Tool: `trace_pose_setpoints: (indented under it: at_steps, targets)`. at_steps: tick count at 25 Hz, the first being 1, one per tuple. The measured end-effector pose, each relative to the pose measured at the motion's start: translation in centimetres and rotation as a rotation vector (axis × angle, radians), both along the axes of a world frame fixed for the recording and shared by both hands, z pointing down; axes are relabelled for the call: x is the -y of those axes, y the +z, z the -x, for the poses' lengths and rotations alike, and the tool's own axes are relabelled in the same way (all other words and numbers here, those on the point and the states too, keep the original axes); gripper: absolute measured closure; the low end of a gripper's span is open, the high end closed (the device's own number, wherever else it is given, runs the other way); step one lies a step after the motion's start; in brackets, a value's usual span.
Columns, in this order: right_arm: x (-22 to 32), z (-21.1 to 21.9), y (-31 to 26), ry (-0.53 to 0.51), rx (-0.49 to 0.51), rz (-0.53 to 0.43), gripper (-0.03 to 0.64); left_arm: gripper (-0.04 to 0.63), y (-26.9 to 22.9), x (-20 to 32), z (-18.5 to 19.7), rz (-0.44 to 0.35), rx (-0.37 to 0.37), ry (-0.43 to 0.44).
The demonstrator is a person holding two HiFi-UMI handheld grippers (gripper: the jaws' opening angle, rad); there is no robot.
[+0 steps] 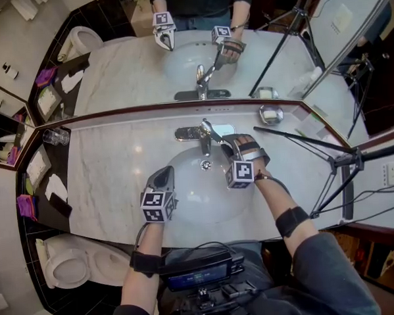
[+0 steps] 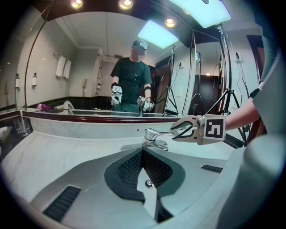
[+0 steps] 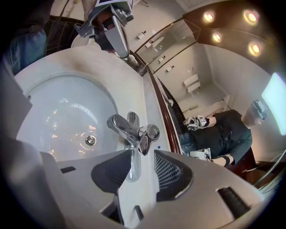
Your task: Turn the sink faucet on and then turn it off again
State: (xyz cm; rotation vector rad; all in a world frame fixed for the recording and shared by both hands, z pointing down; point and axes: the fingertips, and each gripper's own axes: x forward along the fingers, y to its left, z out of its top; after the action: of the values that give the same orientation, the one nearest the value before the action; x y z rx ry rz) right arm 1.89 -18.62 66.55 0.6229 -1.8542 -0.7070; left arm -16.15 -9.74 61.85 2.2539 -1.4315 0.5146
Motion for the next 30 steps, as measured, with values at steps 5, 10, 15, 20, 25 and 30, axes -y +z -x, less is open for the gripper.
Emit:
trace_pose_setpoints:
  at_steps: [5, 10, 15, 20, 25, 30]
  targets:
    - [1.5, 1.3, 1.0, -0.065, -0.054, -0.008, 0.436, 0.595, 0.5, 0.3, 0.4, 0.009, 0.001, -0.009]
    - [2.6, 2.5, 0.5, -0.082, -0.055, -0.027, 0.437, 0.595, 0.8, 0.7, 0.4, 0.013, -0.001, -0.007]
    - [3.4, 3.2, 0.8, -0.093, -0.069, -0.001, 0.439, 0.595, 1.3, 0.9, 0.2, 0.024, -0.002, -0.004]
    - [3.7, 3.7, 0.0, -0.094, -0.053, 0.017, 0.440, 0.595, 1.8, 1.1, 0.0, 0.033, -0.007, -0.002]
    - [4.3, 4.1, -0.2, -0.103, -0.055, 0.021, 0.443, 0.595, 2.3, 0.9, -0.1, 0.045, -0.008, 0.000]
    - [4.6, 5.0, -0.9, -0.132, -0.041, 0.069, 0.442, 0.595, 2.5, 1.1, -0.6, 0.047, -0.014, 0.006]
